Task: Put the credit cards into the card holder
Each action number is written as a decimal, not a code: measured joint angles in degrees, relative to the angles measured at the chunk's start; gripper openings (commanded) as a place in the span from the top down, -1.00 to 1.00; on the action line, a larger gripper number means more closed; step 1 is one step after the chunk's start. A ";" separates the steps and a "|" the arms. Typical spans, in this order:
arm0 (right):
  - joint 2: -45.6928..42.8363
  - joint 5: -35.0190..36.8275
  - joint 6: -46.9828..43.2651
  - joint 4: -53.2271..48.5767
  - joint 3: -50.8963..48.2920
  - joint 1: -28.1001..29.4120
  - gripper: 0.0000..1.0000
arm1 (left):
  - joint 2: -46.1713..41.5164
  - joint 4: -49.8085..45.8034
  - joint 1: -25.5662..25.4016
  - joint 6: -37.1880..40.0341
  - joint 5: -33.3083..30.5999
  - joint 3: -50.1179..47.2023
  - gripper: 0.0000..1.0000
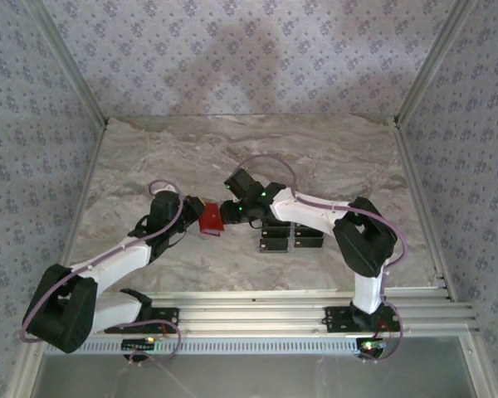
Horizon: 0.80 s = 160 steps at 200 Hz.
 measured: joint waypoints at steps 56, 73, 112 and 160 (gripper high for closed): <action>0.00 -1.66 1.11 1.55 -1.92 -0.48 0.69 | -0.20 0.00 0.00 0.17 0.00 0.00 1.00; 0.00 -2.45 1.20 2.29 -2.03 -1.05 1.00 | -0.20 0.00 0.00 0.17 0.00 0.00 1.00; -0.44 -3.85 1.46 3.48 -2.71 -1.95 1.00 | -0.31 -0.28 0.00 0.24 -0.04 0.00 0.58; -4.57 -4.20 1.42 3.08 -3.06 -1.62 1.00 | -2.08 -4.92 0.02 2.69 -1.42 -0.02 -0.59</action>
